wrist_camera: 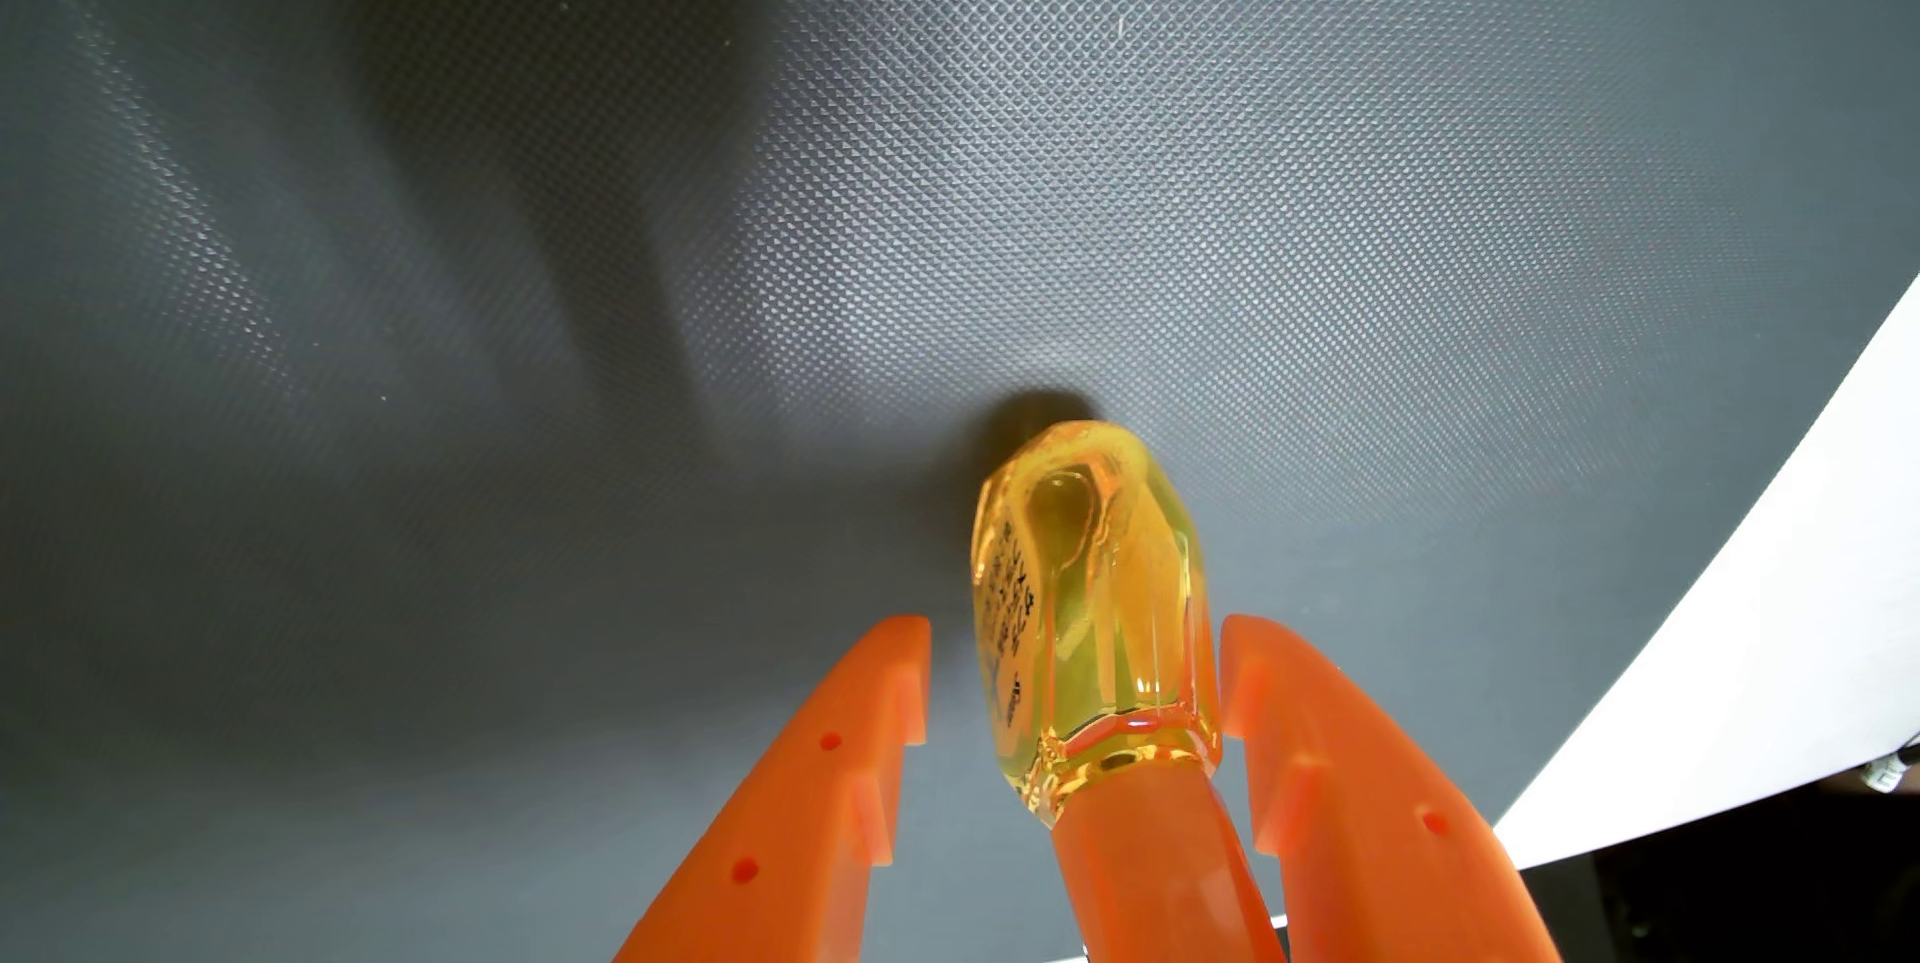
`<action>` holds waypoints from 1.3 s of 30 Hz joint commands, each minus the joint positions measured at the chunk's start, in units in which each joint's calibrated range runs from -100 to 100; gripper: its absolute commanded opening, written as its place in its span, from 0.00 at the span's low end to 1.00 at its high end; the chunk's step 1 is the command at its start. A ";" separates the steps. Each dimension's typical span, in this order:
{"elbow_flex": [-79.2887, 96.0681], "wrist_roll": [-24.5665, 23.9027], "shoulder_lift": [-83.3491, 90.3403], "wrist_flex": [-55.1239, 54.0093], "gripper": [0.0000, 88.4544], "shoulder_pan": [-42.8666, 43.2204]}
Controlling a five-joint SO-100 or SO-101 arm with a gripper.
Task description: Grab the eyedrops
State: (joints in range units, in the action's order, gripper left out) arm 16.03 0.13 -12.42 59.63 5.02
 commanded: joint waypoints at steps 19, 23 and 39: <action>-0.58 -1.10 -2.99 -3.86 0.18 0.30; -0.67 -1.78 -2.99 -3.86 0.18 0.38; -2.56 -1.83 -3.76 -3.86 0.02 0.38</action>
State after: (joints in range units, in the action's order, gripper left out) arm 15.85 -1.54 -16.32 55.97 5.02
